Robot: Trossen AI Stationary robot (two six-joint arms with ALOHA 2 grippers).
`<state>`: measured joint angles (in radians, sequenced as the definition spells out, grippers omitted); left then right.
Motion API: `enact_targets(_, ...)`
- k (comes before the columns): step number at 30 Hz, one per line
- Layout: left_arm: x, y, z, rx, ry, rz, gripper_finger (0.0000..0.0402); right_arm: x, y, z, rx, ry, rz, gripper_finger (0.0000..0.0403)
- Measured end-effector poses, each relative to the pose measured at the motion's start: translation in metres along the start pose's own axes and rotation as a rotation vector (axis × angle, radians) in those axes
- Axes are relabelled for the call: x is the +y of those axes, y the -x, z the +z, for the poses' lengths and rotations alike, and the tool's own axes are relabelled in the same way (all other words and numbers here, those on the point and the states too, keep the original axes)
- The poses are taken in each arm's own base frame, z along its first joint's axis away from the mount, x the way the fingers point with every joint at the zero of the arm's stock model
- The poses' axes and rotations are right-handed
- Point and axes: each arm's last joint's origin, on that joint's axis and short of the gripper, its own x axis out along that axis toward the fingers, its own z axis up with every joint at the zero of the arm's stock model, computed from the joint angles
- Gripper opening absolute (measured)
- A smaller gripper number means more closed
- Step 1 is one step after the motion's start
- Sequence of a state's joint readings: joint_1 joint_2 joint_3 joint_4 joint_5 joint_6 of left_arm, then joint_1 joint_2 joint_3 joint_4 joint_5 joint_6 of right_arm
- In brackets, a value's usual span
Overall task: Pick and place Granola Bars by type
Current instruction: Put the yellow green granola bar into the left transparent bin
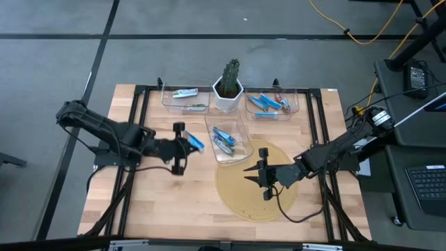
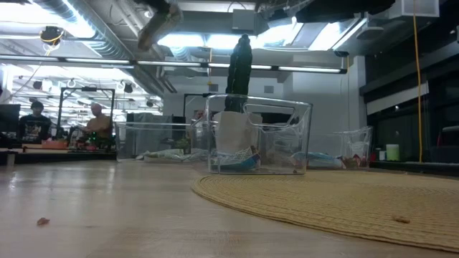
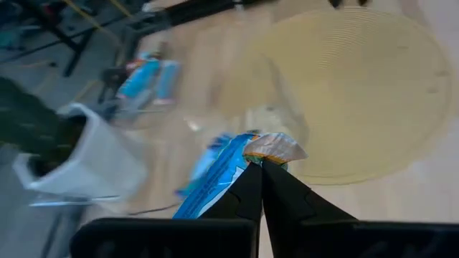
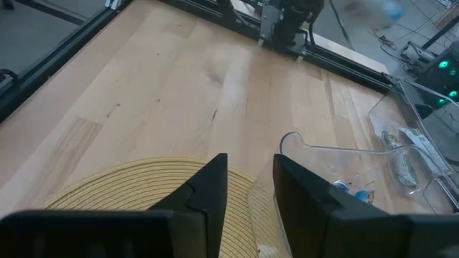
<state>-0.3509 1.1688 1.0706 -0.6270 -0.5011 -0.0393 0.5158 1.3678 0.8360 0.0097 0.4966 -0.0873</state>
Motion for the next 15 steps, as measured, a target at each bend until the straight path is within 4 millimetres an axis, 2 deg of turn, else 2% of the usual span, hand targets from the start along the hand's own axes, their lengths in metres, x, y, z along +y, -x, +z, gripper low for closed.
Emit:
enact_targets(8, 0.051, 0.019, 0.034, -0.036, 0.02, 0.129, 0.0001, -0.01, -0.005, -0.001, 0.013, -0.045, -0.033, 0.0116)
enact_targets(15, 0.086, 0.022, 0.04, -0.028, 0.048, 0.231, 0.0001, -0.011, -0.005, -0.003, 0.026, -0.043, -0.032, 0.0116)
